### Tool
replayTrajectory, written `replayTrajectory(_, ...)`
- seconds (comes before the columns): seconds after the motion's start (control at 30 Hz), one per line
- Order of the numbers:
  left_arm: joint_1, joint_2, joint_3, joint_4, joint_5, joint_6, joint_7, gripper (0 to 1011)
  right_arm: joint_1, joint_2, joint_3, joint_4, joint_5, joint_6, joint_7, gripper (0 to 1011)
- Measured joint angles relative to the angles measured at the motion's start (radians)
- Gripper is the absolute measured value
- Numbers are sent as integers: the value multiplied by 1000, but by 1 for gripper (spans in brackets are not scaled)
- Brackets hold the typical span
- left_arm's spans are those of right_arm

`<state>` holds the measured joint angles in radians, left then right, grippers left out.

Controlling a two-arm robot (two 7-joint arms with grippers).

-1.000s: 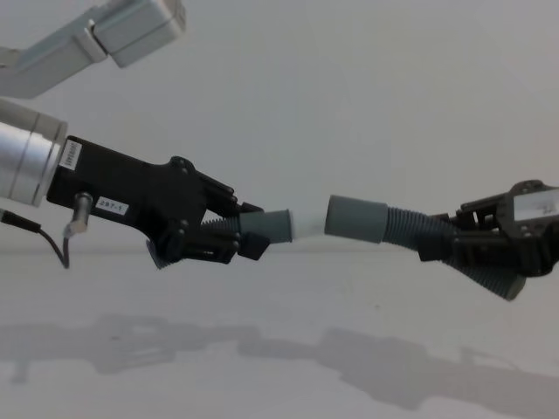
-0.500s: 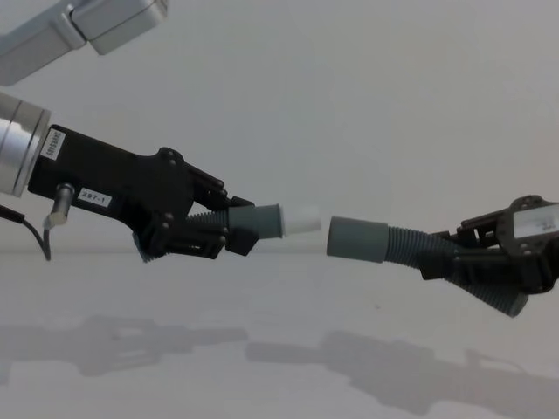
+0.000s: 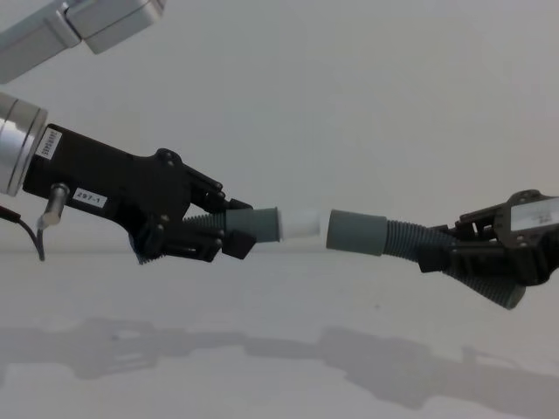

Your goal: Use both hands to pick up one end of the pipe from the table, align the ends, and insert them.

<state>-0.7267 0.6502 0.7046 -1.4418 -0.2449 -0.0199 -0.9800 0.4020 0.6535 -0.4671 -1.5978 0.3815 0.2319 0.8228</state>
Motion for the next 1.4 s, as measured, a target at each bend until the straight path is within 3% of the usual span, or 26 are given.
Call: replayTrajectory(1.4,-20,10,34,6,-34,3,-7,360,20,1,-33,27,34,17,-33,265)
